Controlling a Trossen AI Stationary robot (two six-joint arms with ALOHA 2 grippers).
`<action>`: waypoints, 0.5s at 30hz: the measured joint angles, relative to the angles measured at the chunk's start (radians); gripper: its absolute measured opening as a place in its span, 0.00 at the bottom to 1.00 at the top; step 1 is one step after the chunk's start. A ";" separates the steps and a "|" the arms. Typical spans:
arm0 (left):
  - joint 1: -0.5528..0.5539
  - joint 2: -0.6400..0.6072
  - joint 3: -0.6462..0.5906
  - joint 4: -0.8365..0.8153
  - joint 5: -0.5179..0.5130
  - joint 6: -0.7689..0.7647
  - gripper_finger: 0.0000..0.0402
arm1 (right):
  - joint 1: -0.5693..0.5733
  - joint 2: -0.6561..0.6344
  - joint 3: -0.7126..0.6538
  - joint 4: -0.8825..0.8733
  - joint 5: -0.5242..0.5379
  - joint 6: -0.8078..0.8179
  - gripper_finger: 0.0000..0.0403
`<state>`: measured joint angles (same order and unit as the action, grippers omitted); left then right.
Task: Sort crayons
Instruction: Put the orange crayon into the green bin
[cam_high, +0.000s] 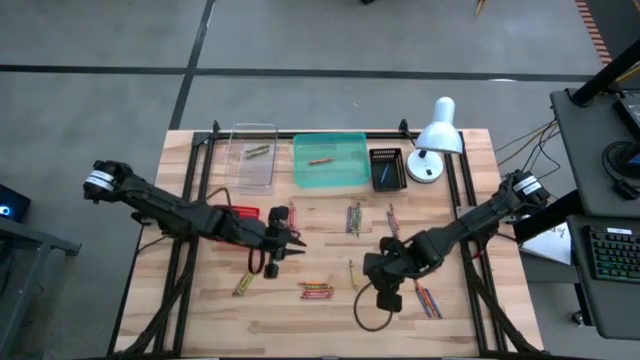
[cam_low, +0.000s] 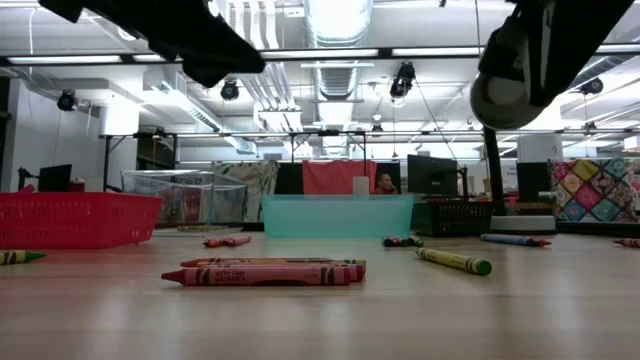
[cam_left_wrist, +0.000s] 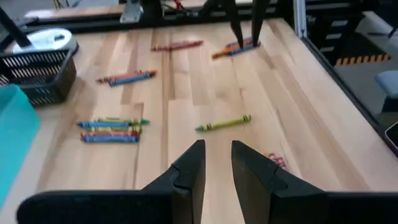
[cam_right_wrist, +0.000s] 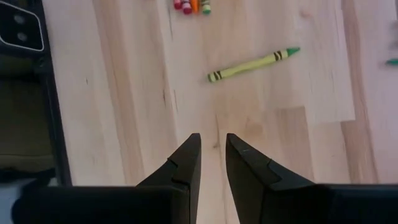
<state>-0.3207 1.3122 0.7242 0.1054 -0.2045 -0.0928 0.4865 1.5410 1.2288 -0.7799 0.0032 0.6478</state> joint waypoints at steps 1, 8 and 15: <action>-0.013 0.015 0.000 0.004 -0.021 -0.014 0.15 | 0.011 0.000 -0.003 0.013 0.009 -0.005 0.16; -0.089 0.123 -0.001 0.026 -0.092 -0.051 0.15 | 0.074 0.000 -0.036 0.143 0.133 -0.056 0.16; -0.098 0.222 -0.001 0.090 -0.069 -0.102 0.15 | 0.078 0.000 -0.120 0.352 0.184 -0.126 0.16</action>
<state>-0.4188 1.5344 0.7231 0.1955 -0.2738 -0.1945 0.5648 1.5410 1.1088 -0.4277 0.1875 0.5213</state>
